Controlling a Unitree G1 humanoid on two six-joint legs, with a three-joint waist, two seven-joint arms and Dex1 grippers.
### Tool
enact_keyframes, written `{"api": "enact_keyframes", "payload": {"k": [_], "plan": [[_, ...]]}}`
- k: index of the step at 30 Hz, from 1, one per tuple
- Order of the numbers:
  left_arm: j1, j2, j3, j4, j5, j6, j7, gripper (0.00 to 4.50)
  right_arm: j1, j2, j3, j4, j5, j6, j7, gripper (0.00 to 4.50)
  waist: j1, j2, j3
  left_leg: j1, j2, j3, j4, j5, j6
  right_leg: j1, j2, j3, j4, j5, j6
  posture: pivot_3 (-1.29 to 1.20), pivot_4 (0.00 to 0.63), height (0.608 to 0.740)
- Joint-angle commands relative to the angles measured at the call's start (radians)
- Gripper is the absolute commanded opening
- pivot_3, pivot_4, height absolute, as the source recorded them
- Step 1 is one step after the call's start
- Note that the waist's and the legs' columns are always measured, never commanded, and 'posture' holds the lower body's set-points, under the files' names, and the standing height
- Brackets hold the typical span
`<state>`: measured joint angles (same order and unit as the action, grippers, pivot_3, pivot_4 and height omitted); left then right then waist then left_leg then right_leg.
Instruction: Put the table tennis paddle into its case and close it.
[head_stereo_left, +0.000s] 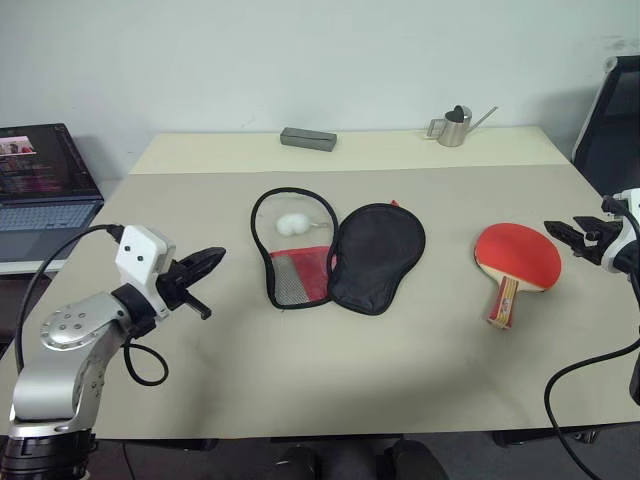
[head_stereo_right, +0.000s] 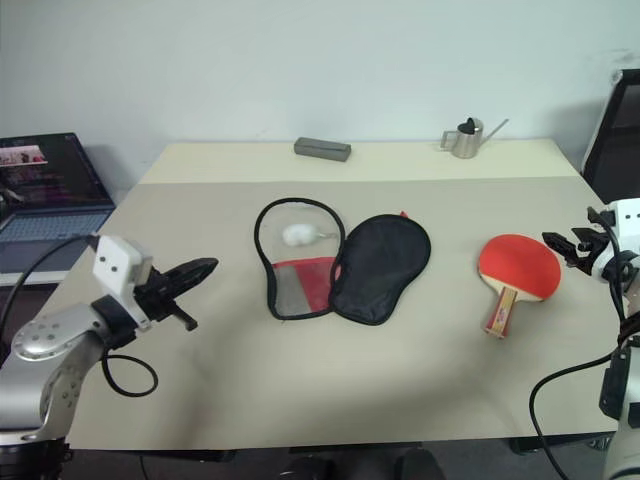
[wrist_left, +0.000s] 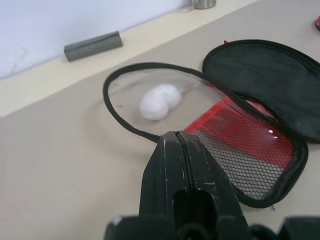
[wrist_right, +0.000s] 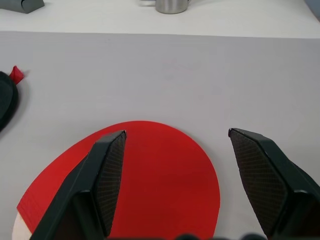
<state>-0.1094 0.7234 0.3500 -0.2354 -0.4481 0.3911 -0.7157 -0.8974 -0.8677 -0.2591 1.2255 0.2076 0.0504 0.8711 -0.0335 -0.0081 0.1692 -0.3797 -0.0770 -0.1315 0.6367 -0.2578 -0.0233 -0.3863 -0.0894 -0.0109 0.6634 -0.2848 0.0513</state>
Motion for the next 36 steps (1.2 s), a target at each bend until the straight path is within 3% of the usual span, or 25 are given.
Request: {"api": "enact_keyframes", "payload": {"k": [1, 12, 18, 27, 36], "plan": [[-0.015, 0.013, 0.036, 0.004, -0.009, -0.010, 0.003, 0.00, 0.034, 0.012, -0.033, -0.067, 0.036, -0.004, 0.051, 3.57, 0.000, 0.000, 0.000, 0.000, 0.000, 0.000, 0.000, 0.000, 0.000, 0.000, 0.000, 0.000, 0.000, 0.000, 0.000, 0.00, 0.150, 0.740], [0.017, 0.043, 0.090, 0.016, -0.032, 0.000, -0.028, 0.00, 0.139, 0.036, -0.066, -0.235, 0.091, 0.065, 0.086, 3.57, 0.001, 0.000, 0.000, 0.000, 0.000, 0.000, 0.001, 0.000, 0.000, -0.001, 0.001, 0.001, 0.000, 0.001, 0.000, 0.00, 0.150, 0.740], [-0.011, 0.080, 0.071, 0.010, -0.078, 0.043, -0.091, 0.00, 0.270, 0.106, -0.024, -0.584, 0.165, 0.228, 0.150, 3.57, 0.001, 0.000, 0.000, -0.001, 0.001, 0.000, 0.002, -0.001, 0.000, -0.001, 0.001, 0.001, 0.001, 0.001, 0.000, 0.00, 0.150, 0.740], [-0.073, 0.103, -0.023, -0.031, -0.165, 0.124, -0.219, 0.00, 0.349, 0.238, 0.039, -0.968, 0.229, 0.507, 0.002, 3.57, 0.003, 0.000, 0.000, -0.001, 0.001, -0.001, 0.004, -0.002, 0.001, -0.001, 0.001, 0.001, 0.001, 0.001, 0.000, 0.00, 0.150, 0.740], [-0.142, 0.160, -0.083, -0.002, -0.189, 0.148, -0.350, 0.00, 0.297, 0.321, 0.115, -0.986, 0.206, 0.684, -0.123, 3.57, 0.000, 0.000, 0.000, -0.001, 0.001, -0.001, 0.004, -0.002, 0.000, -0.002, 0.001, 0.001, 0.002, 0.001, 0.000, 0.00, 0.150, 0.740]]}}
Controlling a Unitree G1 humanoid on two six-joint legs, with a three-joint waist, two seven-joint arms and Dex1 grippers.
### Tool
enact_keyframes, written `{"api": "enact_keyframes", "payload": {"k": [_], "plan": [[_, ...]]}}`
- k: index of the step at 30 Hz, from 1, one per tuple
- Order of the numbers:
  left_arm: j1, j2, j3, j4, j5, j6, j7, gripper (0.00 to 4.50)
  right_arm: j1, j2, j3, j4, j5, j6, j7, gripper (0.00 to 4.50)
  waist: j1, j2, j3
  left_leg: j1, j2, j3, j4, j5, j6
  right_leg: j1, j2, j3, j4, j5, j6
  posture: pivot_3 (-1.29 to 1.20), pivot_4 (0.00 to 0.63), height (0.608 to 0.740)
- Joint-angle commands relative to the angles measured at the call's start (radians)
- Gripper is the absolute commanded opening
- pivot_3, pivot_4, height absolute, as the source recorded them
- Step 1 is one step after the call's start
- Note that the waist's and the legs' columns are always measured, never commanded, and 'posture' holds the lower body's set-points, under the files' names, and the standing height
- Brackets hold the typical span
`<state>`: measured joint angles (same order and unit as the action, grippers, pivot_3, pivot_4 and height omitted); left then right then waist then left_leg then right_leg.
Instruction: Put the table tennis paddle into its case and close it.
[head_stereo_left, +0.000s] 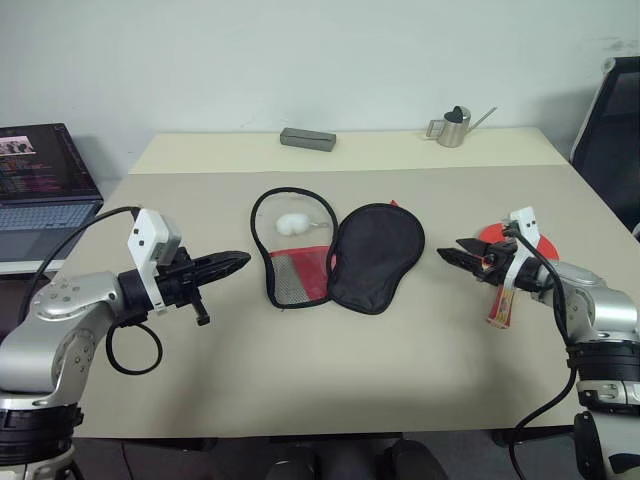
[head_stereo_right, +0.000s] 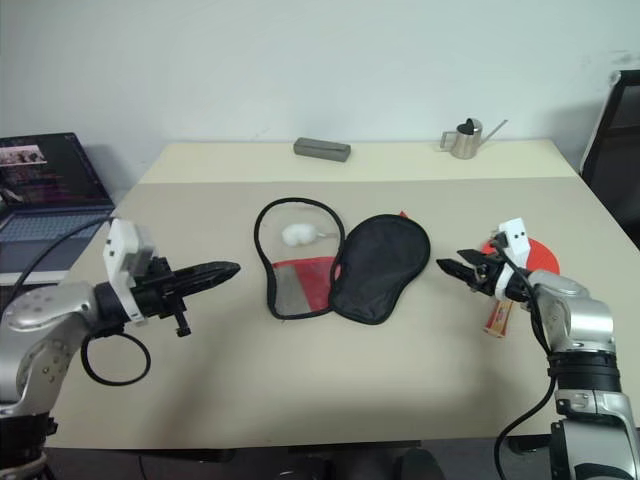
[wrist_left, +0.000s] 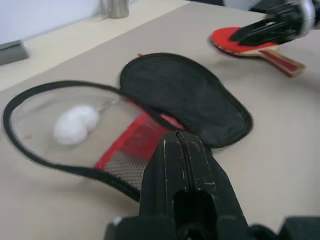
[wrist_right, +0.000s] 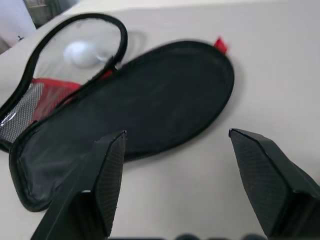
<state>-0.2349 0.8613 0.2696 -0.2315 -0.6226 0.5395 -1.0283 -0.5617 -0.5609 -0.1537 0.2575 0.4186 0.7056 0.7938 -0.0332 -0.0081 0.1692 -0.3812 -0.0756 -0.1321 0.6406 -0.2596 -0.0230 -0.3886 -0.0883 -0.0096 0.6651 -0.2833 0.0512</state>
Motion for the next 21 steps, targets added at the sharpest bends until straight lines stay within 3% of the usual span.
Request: {"api": "enact_keyframes", "payload": {"k": [1, 8, 13, 21], "plan": [[-0.022, 0.029, -0.007, 0.000, -0.011, -0.003, -0.049, 0.00, -0.046, 0.028, 0.015, -0.015, -0.006, 0.040, -0.060, 3.57, 0.000, 0.000, 0.000, 0.000, 0.000, 0.000, 0.000, 0.000, 0.000, 0.000, 0.000, 0.000, 0.000, 0.000, 0.000, 0.00, 0.150, 0.740], [-0.065, 0.042, -0.026, 0.034, 0.005, -0.014, -0.087, 0.00, -0.083, 0.086, 0.062, -0.026, -0.004, 0.158, -0.126, 3.57, 0.001, 0.000, 0.000, 0.000, 0.000, 0.000, 0.000, 0.000, 0.000, 0.000, 0.001, -0.001, 0.000, 0.000, 0.000, 0.00, 0.150, 0.740], [-0.079, 0.041, -0.043, 0.046, 0.023, -0.027, -0.103, 0.00, -0.101, 0.092, 0.102, 0.037, -0.065, 0.145, -0.175, 3.57, 0.001, 0.000, 0.000, 0.000, 0.000, 0.000, 0.000, 0.000, 0.000, -0.001, 0.001, 0.000, 0.000, 0.000, 0.000, 0.00, 0.150, 0.740], [-0.095, 0.036, -0.062, 0.066, 0.045, -0.048, -0.123, 0.00, -0.117, 0.133, 0.106, 0.048, -0.046, 0.184, -0.161, 3.57, -0.004, 0.000, 0.000, 0.000, 0.000, 0.000, 0.000, 0.000, 0.001, 0.000, 0.001, 0.000, 0.000, 0.000, 0.000, 0.00, 0.150, 0.740]]}}
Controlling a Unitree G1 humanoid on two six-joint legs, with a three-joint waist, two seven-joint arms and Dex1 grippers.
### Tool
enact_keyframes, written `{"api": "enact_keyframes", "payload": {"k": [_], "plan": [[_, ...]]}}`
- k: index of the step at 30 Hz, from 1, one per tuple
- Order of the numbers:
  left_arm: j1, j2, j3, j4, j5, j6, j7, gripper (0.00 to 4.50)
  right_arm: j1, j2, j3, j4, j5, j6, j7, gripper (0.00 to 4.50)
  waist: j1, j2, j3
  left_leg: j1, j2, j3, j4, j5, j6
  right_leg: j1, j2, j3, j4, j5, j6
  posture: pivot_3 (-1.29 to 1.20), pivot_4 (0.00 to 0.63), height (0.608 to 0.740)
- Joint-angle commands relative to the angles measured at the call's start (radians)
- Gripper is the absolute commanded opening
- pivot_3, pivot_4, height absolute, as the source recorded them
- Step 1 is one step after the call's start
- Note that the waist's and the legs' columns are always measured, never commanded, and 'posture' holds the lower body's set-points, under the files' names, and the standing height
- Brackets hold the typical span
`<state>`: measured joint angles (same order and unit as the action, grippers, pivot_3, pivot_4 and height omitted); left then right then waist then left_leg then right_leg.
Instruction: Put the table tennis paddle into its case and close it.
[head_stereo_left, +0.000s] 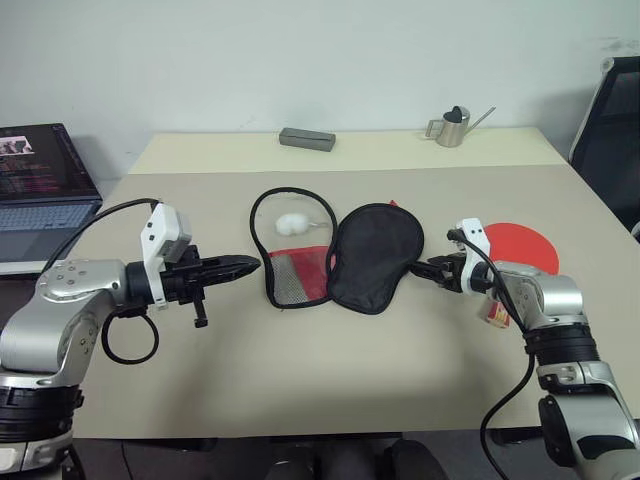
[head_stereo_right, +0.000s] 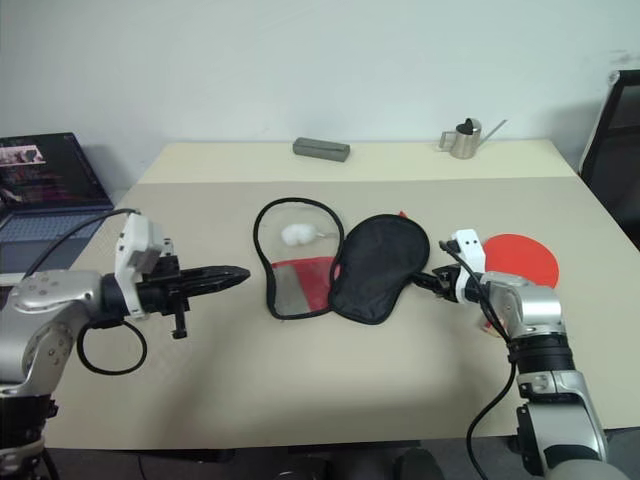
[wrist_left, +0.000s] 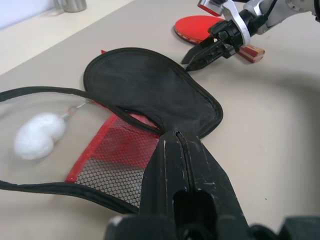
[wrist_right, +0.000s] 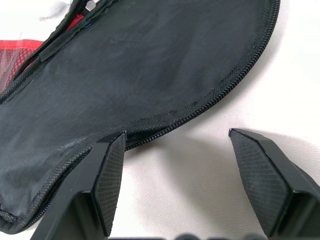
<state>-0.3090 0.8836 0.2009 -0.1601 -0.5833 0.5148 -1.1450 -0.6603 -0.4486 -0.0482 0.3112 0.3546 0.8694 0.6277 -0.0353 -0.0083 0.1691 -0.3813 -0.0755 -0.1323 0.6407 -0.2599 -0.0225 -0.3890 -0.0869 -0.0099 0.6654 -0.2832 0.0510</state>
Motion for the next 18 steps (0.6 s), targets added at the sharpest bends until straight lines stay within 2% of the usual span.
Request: {"api": "enact_keyframes", "payload": {"k": [1, 9, 18], "plan": [[-0.025, 0.013, 0.005, 0.000, 0.009, -0.026, -0.008, 0.00, -0.022, 0.027, 0.004, -0.009, 0.020, 0.027, 0.009, 3.57, -0.004, 0.000, 0.000, 0.000, 0.000, 0.000, 0.000, 0.000, 0.000, 0.000, 0.000, 0.000, 0.000, 0.000, 0.000, 0.00, 0.150, 0.740], [-0.043, 0.012, 0.000, 0.017, 0.019, -0.035, -0.021, 0.00, -0.054, 0.067, 0.002, -0.010, 0.050, 0.107, 0.033, 3.57, -0.011, 0.000, 0.000, 0.000, 0.000, 0.000, 0.000, 0.000, 0.000, 0.000, 0.000, 0.000, 0.000, 0.000, 0.000, 0.00, 0.150, 0.740], [-0.051, 0.011, -0.002, 0.028, 0.033, -0.044, -0.030, 0.00, -0.076, 0.090, 0.001, 0.036, 0.016, 0.073, 0.001, 3.57, -0.015, 0.000, 0.000, 0.001, 0.000, 0.000, 0.000, 0.000, 0.001, 0.000, 0.000, 0.000, 0.001, 0.000, 0.000, 0.00, 0.150, 0.740]]}}
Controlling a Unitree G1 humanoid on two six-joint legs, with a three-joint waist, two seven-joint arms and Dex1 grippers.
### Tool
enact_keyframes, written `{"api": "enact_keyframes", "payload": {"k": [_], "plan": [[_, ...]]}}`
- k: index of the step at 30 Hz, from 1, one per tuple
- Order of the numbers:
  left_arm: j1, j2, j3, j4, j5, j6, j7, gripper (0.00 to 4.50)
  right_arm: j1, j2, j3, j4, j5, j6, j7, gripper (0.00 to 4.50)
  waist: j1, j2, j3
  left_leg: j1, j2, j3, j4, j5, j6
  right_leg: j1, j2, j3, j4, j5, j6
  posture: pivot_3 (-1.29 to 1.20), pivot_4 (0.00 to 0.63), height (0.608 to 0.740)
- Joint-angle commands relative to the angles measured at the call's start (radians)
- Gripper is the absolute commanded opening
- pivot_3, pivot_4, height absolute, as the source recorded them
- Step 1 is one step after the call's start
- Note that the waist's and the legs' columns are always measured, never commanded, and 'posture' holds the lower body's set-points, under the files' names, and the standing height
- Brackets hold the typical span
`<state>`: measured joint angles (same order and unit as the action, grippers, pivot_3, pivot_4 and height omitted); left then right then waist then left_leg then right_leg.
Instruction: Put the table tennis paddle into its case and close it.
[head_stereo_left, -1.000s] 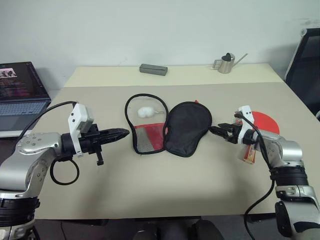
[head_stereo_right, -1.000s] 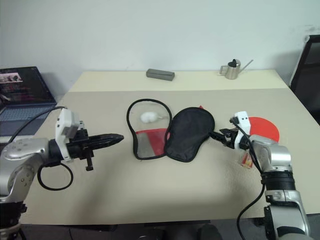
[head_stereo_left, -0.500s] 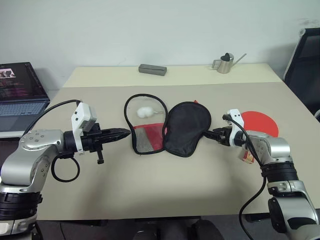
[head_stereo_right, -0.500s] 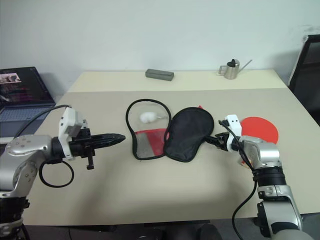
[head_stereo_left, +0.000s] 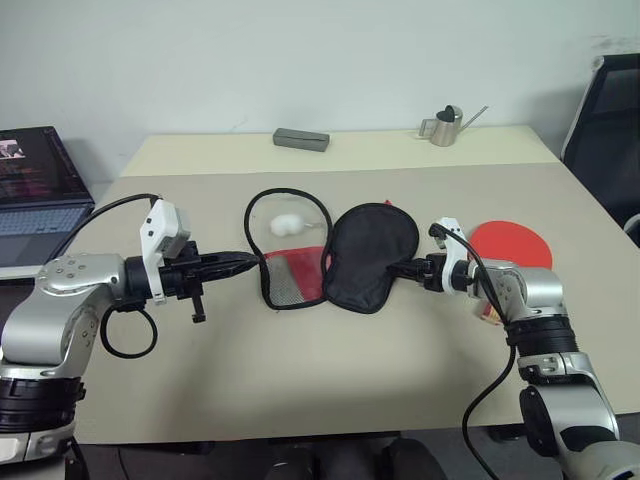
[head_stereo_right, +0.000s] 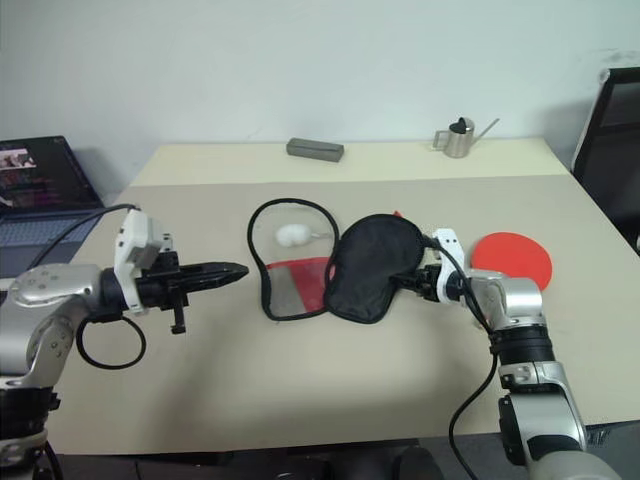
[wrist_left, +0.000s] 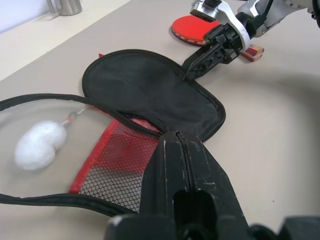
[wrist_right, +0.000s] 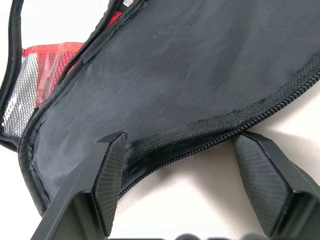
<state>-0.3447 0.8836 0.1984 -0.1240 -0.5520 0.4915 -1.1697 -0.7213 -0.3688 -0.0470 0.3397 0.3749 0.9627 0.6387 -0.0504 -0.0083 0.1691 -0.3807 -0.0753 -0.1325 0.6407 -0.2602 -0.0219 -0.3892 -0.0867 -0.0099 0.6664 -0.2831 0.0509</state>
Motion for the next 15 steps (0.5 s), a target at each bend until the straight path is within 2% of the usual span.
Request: {"api": "enact_keyframes", "payload": {"k": [1, 3, 9, 12, 15], "plan": [[-0.015, 0.009, 0.000, -0.008, 0.004, -0.021, -0.006, 0.00, -0.017, 0.011, 0.000, 0.012, -0.009, -0.027, -0.016, 3.40, 0.000, 0.000, 0.000, 0.000, 0.000, 0.000, 0.000, 0.000, 0.000, 0.000, 0.000, 0.000, 0.000, 0.000, 0.000, 0.00, 0.150, 0.740], [-0.013, 0.007, -0.003, -0.009, 0.008, -0.023, -0.008, 0.00, -0.018, 0.011, 0.002, 0.018, -0.015, -0.036, -0.026, 3.00, 0.000, 0.000, 0.000, 0.000, 0.000, 0.000, 0.000, 0.000, 0.000, 0.000, 0.000, 0.000, 0.000, 0.000, 0.000, 0.00, 0.150, 0.740], [0.030, 0.013, -0.004, -0.029, 0.006, -0.024, -0.016, 0.00, -0.022, 0.000, 0.012, 0.029, -0.033, -0.043, -0.026, 0.91, -0.002, 0.000, 0.000, 0.000, 0.000, 0.000, 0.000, 0.000, 0.000, -0.001, 0.000, 0.000, 0.000, 0.000, 0.000, 0.00, 0.150, 0.740], [0.058, 0.013, -0.003, -0.049, -0.004, -0.017, -0.019, 0.00, -0.031, -0.012, 0.027, 0.046, -0.048, -0.046, -0.012, 0.01, -0.002, 0.000, 0.000, 0.000, 0.000, 0.000, 0.000, 0.000, 0.000, -0.001, 0.000, 0.001, 0.000, 0.000, 0.000, 0.00, 0.150, 0.740], [0.069, 0.007, -0.007, -0.067, -0.017, -0.003, -0.020, 0.00, -0.047, -0.025, 0.043, 0.068, -0.057, -0.051, 0.008, 0.01, 0.001, 0.000, 0.000, 0.000, 0.000, 0.000, 0.001, 0.000, 0.000, 0.000, 0.000, 0.000, 0.000, 0.000, 0.000, 0.00, 0.150, 0.740]]}}
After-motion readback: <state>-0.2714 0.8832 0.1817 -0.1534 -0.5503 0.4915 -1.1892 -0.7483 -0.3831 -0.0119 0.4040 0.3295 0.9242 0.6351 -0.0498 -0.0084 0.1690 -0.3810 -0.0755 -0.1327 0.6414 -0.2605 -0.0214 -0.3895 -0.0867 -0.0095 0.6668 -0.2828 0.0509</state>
